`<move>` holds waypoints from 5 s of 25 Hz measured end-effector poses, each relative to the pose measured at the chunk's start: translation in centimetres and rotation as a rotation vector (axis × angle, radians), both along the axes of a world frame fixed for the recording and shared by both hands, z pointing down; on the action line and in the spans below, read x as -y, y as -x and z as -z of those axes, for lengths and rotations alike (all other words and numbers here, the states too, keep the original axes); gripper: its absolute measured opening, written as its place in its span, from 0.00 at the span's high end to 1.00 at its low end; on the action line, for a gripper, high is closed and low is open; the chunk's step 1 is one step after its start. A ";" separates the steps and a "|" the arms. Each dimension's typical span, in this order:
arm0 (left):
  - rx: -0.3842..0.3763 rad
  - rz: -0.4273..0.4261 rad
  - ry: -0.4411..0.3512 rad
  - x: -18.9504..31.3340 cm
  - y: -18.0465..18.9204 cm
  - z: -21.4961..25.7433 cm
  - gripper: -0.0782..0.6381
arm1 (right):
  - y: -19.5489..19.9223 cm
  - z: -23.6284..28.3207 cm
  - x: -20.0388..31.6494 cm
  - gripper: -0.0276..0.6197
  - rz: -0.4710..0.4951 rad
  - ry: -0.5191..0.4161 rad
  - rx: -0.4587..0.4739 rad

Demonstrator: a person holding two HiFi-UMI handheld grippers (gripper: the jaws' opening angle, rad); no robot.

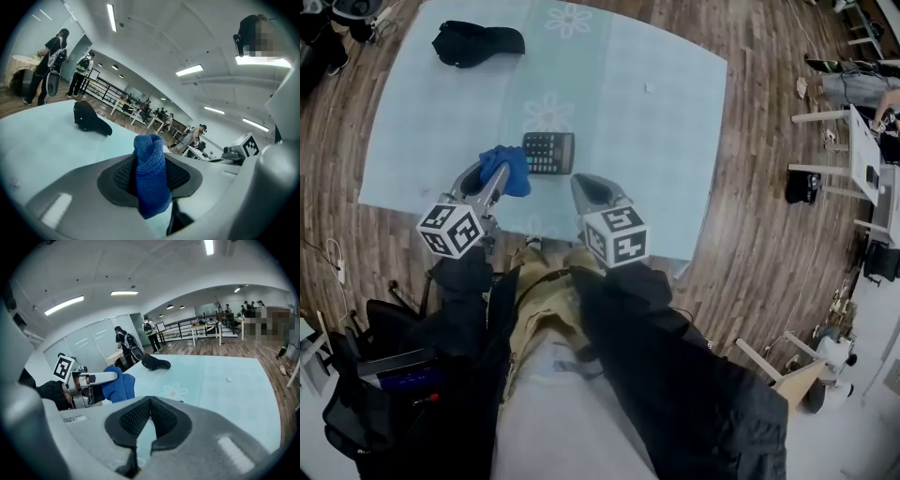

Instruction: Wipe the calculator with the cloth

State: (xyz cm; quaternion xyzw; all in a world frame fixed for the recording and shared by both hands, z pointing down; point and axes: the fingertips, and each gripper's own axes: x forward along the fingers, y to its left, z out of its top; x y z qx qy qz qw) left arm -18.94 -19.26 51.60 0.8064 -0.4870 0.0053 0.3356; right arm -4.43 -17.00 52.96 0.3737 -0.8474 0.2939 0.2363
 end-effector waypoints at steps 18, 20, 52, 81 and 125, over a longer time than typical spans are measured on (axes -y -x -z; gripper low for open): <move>0.378 -0.019 0.187 6.4 0.1 -10.3 0.69 | -1.7 -6.7 3.9 0.96 -0.006 0.181 -0.021; 0.432 -0.047 0.217 7.2 -0.6 -11.6 0.69 | -2.1 -7.1 4.6 0.96 -0.010 0.187 -0.021; 0.424 -0.392 0.278 3.0 -12.8 -15.4 0.69 | -5.1 -8.7 3.2 0.96 -0.091 0.223 -0.007; 0.541 -0.254 0.346 7.3 -4.1 -16.9 0.69 | -10.1 -8.9 2.4 0.96 -0.222 0.231 -0.010; 0.010 -0.198 -0.094 8.3 -10.0 6.7 0.69 | -7.3 8.6 6.3 0.96 -0.261 -0.228 0.089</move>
